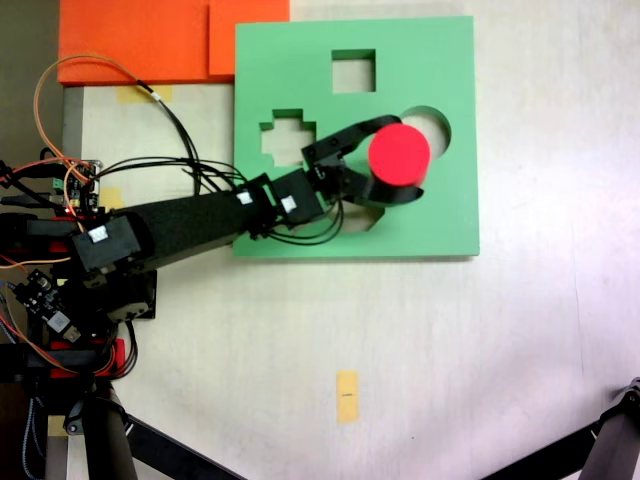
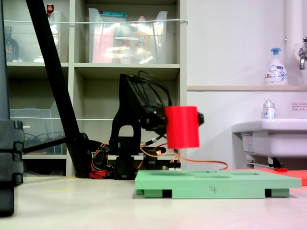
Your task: Put the cylinder block into the corresponding hole
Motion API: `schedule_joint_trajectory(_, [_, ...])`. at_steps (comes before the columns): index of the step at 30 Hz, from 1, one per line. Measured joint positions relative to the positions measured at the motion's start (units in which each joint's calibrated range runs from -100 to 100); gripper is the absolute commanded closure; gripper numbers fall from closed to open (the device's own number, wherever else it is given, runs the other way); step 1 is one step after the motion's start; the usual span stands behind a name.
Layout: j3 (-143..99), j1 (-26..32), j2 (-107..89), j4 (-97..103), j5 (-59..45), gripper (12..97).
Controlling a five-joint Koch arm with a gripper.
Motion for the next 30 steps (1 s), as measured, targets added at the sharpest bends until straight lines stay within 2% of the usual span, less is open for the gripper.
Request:
schedule_joint_trajectory(6, [5.88, 1.95, 8.76, -0.39, -0.34, 74.8])
schedule_joint_trajectory(18, [19.01, 2.39, 29.69, -0.69, -0.59, 74.8])
schedule_joint_trajectory(30, [23.81, 3.27, 36.53, -2.35, -0.88, 73.1])
